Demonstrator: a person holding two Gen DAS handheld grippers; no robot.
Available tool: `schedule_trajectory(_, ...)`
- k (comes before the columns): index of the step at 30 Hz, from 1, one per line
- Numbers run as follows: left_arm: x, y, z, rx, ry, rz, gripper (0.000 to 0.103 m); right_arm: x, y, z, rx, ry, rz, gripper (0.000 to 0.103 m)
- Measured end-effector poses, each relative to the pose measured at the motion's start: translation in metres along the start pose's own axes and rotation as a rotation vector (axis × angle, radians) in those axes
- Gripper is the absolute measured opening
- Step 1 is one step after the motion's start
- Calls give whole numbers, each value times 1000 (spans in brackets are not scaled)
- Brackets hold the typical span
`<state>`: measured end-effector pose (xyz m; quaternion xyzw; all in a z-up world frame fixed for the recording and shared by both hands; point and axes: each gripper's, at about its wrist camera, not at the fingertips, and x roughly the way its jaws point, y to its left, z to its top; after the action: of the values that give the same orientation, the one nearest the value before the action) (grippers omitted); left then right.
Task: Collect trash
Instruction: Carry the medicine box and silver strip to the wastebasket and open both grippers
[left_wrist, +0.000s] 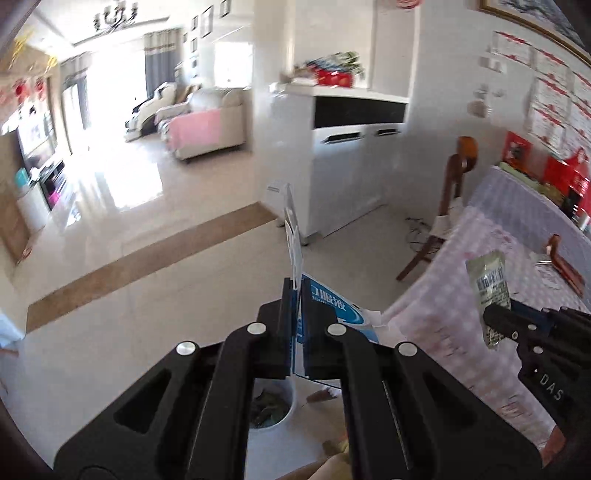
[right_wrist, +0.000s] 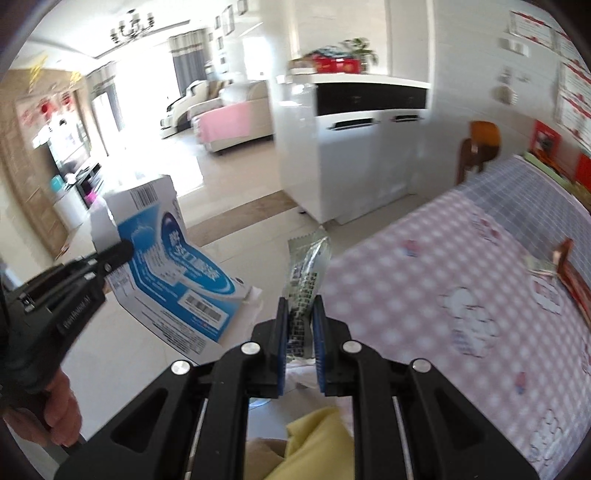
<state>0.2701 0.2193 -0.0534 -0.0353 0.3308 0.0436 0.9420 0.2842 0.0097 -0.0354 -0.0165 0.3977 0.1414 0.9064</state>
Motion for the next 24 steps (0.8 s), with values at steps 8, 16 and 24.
schedule_trajectory(8, 28, 61, -38, -126, 112, 56, 4, 38, 70, -5, -96, 69, 71, 13)
schedule_trajectory(16, 77, 103, -90, -233, 262, 93, 4, 100, 117, -30, -165, 190, 114, 13)
schedule_trajectory(24, 127, 131, -132, -308, 392, 112, 4, 163, 144, -61, -216, 313, 125, 13)
